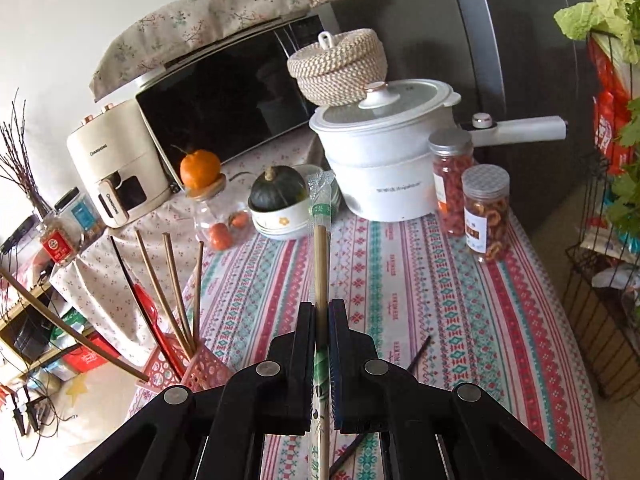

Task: Organize utensils
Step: 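Carry both chopsticks over the pink basket and release the left tool's chopstick inside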

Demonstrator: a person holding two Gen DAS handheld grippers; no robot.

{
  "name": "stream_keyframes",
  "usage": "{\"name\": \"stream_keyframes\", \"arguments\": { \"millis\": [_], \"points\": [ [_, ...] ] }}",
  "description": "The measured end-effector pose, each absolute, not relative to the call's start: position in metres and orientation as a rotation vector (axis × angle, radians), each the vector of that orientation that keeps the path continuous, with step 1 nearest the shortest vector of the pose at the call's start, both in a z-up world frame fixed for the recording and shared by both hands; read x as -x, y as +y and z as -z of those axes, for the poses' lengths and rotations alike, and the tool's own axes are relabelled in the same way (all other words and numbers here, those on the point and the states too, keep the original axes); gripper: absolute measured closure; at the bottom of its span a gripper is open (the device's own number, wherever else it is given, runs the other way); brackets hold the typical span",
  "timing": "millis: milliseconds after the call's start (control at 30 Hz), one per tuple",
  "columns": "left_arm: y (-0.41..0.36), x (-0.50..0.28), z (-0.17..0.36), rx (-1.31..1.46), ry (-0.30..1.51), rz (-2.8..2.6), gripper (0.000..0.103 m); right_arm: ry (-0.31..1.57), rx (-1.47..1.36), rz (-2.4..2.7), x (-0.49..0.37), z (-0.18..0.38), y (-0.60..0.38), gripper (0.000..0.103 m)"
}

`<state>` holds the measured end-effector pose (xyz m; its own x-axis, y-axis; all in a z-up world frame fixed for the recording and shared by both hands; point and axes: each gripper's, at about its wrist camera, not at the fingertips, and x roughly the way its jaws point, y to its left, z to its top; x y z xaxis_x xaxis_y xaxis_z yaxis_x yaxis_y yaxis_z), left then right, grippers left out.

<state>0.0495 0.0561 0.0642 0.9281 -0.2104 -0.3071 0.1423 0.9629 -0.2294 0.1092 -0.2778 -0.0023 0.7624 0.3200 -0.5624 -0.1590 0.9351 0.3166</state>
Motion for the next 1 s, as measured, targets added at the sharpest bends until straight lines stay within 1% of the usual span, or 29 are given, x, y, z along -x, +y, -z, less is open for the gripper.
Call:
{"name": "stream_keyframes", "arguments": {
  "millis": [300,567,767,900,967,1000],
  "points": [
    [0.060,-0.092,-0.027,0.178,0.449,0.138,0.098,0.648,-0.246,-0.282,-0.107,0.004,-0.269,0.098],
    [0.056,-0.126,0.004,0.175,0.613,0.099,0.098,0.642,-0.240,-0.294,-0.105,0.005,-0.264,0.098],
    [0.053,-0.138,0.018,0.178,0.647,0.107,0.097,0.605,-0.250,-0.306,-0.101,0.003,-0.258,0.098],
    [0.050,-0.138,0.017,0.174,0.666,0.124,0.096,0.552,-0.277,-0.329,-0.097,-0.003,-0.252,0.098],
    [0.049,-0.136,0.015,0.162,0.687,0.140,0.093,0.519,-0.291,-0.342,-0.094,-0.007,-0.246,0.098],
    [0.049,-0.134,0.015,0.158,0.701,0.143,0.090,0.504,-0.305,-0.348,-0.093,-0.009,-0.243,0.098]
  ]
}}
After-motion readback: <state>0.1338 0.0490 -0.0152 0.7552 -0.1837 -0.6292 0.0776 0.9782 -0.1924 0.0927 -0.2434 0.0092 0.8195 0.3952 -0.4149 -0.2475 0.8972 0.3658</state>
